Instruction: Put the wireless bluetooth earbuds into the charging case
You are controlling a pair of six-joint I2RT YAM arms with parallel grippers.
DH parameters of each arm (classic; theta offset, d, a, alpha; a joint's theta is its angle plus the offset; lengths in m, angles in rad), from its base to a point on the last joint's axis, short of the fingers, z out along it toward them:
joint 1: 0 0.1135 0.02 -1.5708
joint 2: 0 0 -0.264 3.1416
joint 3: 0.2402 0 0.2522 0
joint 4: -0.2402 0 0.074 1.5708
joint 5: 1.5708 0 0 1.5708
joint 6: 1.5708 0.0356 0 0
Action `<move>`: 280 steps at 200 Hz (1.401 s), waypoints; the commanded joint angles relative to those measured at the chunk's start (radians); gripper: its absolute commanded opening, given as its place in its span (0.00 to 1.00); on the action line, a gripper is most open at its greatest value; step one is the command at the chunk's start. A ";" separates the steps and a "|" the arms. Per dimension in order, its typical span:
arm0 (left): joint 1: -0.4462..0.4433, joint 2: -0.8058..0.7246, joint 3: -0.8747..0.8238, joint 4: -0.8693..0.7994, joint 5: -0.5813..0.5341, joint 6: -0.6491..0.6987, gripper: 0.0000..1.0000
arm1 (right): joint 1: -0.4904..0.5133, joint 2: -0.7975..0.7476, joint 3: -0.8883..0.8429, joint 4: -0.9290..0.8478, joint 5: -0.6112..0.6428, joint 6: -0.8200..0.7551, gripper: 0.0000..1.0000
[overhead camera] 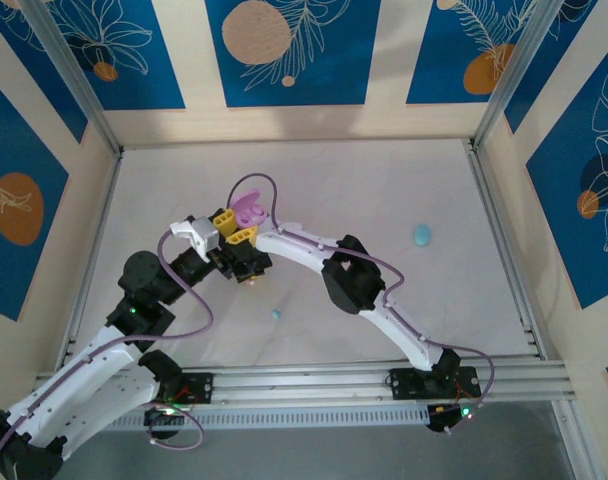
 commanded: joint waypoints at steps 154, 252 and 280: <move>-0.014 0.365 0.040 0.294 0.075 -0.071 0.29 | -0.556 -1.006 -1.015 0.434 -0.373 0.047 0.21; -0.098 0.612 0.065 0.505 0.075 -0.020 0.28 | -0.706 -1.281 -0.992 0.514 -0.669 0.083 0.21; -0.106 0.615 0.063 0.496 0.069 -0.005 0.29 | -0.678 -1.289 -0.985 0.598 -0.751 0.129 0.21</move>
